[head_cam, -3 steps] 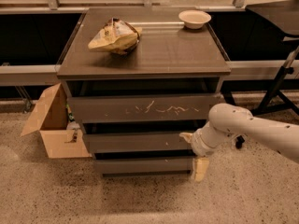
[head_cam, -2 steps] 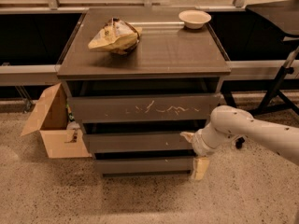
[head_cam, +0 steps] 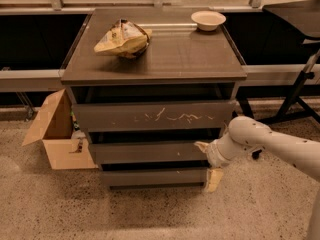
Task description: Open bottom drawer
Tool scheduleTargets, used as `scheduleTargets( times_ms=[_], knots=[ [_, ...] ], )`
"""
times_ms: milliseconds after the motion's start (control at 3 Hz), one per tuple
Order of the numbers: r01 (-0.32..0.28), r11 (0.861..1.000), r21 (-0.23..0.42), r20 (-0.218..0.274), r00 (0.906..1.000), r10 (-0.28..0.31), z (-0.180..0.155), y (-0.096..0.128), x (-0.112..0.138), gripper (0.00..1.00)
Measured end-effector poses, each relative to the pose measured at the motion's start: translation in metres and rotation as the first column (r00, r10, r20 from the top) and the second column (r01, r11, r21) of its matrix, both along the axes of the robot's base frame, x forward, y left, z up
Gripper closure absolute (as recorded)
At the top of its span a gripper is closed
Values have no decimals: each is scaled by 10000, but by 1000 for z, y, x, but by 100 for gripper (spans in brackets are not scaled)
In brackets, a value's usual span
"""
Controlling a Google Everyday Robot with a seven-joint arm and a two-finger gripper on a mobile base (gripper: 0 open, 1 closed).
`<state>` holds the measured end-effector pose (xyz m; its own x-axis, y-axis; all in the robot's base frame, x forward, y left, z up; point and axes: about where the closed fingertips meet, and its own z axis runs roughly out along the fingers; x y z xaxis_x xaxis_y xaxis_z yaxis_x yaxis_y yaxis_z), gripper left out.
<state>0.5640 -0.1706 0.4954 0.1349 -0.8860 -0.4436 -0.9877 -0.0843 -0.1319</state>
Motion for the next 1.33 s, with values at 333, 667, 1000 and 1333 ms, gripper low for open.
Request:
scheduleTargets(
  times_ms=[333, 667, 1000, 1333],
  knots=[
    [-270, 9996, -65, -384, 9989, 268, -25, 3, 2, 0],
    [-452, 9990, -19, -790, 9959, 449, -58, 9, 1, 0],
    [-505, 9985, -216, -1073, 9931, 479, -83, 14, -2, 0],
    [-502, 9974, -508, -1170, 9922, 440, -106, 19, -7, 0]
  ],
)
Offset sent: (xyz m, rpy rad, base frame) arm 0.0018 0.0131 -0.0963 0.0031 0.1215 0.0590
